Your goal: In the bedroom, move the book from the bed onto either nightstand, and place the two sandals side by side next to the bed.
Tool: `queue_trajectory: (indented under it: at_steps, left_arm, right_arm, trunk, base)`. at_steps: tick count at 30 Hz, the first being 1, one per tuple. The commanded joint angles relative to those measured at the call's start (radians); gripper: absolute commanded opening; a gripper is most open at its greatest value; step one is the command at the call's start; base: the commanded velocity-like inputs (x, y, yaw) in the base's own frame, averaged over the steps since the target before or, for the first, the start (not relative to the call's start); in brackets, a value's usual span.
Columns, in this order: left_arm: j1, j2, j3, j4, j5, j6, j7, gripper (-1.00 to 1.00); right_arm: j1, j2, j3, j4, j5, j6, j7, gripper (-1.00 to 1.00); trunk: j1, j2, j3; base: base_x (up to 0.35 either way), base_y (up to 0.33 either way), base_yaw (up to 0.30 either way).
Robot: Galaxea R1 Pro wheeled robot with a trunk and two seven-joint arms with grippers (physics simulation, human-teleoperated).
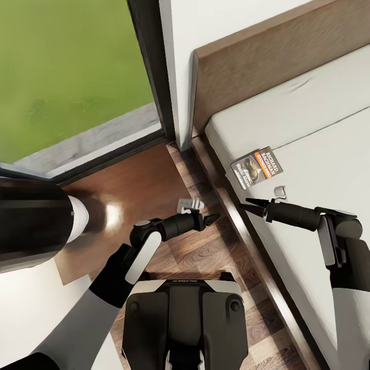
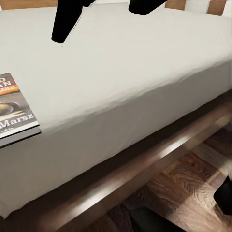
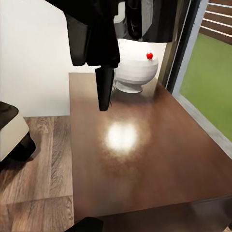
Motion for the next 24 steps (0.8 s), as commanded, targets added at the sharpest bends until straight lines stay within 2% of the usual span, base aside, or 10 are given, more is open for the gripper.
queue_trajectory:
  at_steps: [1, 6, 12, 18, 24]
  left_arm:
    - [0.0, -0.001, 0.0, 0.019, 0.001, 0.004, -0.001, 1.0]
    - [0.0, 0.0, 0.0, 0.014, -0.001, -0.003, -0.001, 1.0]
    - [0.0, 0.0, -0.005, 0.01, 0.0, -0.07, -0.001, 1.0]
    - [0.0, -0.001, -0.007, 0.01, 0.001, -0.078, -0.002, 1.0]
    - [0.0, -0.004, -0.006, 0.01, 0.003, -0.079, -0.001, 1.0]
  right_arm:
    - [0.0, 0.0, 0.0, 0.0, -0.004, 0.006, 0.001, 1.0]
    - [0.0, 0.0, 0.0, 0.001, -0.004, 0.006, 0.0, 1.0]
    - [0.0, 0.0, 0.0, 0.002, -0.004, 0.006, -0.001, 1.0]
    - [0.0, 0.0, 0.002, 0.002, -0.004, -0.002, -0.001, 1.0]
    - [0.0, 0.009, 0.021, 0.002, -0.003, -0.006, -0.023, 1.0]
  trunk:
    - [0.0, -0.001, -0.001]
    - [0.0, -0.001, -0.001]
    - [0.0, -0.001, -0.001]
    - [0.0, -0.001, -0.001]
    - [0.0, -0.001, -0.001]
  base:
    - [0.0, 0.0, 0.0]
    - [0.0, 0.0, 0.0]
    - [0.0, 0.0, 0.0]
    - [0.0, 0.0, 0.0]
    - [0.0, 0.0, -0.009]
